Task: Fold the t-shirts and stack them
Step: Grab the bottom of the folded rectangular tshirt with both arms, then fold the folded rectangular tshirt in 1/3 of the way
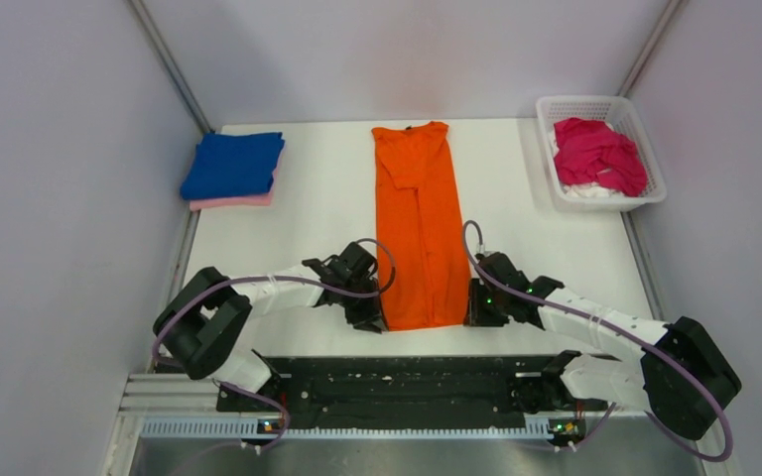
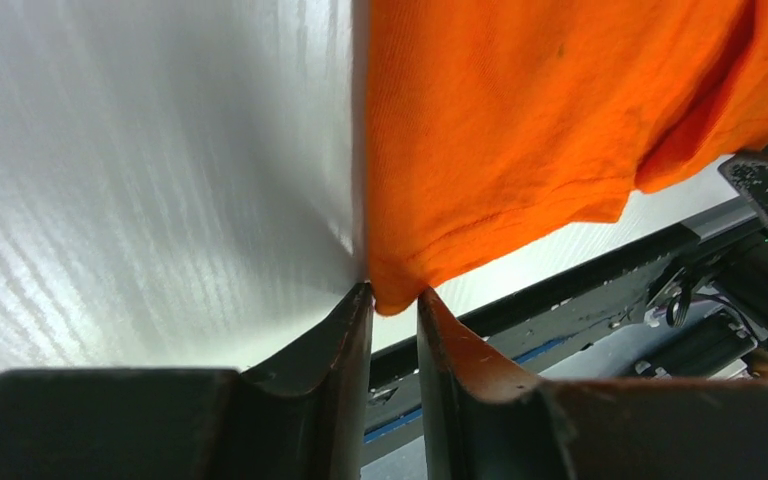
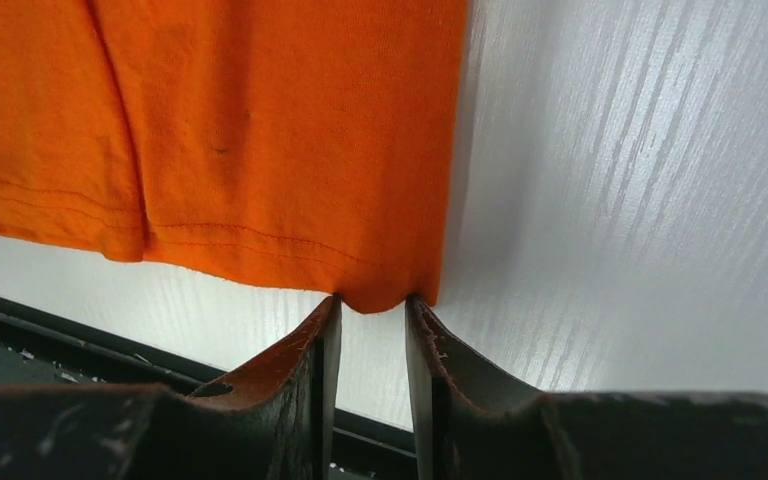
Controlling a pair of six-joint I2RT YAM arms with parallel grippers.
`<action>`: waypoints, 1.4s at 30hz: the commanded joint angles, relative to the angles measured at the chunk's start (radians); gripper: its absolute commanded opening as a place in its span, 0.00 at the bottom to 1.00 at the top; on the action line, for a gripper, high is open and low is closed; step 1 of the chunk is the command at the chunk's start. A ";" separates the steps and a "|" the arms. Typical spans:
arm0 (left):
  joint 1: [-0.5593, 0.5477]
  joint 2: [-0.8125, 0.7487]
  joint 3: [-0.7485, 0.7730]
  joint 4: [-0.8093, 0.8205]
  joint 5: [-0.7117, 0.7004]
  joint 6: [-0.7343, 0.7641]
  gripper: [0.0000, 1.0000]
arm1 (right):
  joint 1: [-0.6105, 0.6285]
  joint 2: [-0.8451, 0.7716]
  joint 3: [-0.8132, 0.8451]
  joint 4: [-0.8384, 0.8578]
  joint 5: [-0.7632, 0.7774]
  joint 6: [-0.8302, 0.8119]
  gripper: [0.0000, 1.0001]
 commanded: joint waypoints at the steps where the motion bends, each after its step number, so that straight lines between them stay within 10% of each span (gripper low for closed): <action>1: -0.001 0.048 0.059 0.029 -0.033 0.020 0.24 | -0.009 -0.013 -0.007 0.016 -0.007 0.002 0.29; 3: -0.001 0.064 0.059 0.042 -0.026 0.024 0.00 | -0.009 -0.017 -0.011 0.016 -0.011 0.003 0.24; 11: -0.009 -0.031 0.001 0.024 -0.015 0.043 0.00 | -0.003 -0.094 -0.048 -0.055 0.017 0.105 0.00; 24: -0.054 -0.121 0.026 0.023 0.002 0.106 0.00 | 0.028 -0.248 -0.110 0.053 -0.115 0.220 0.00; 42: 0.239 0.151 0.461 0.035 -0.033 0.236 0.00 | -0.156 0.208 0.405 0.173 0.063 0.013 0.00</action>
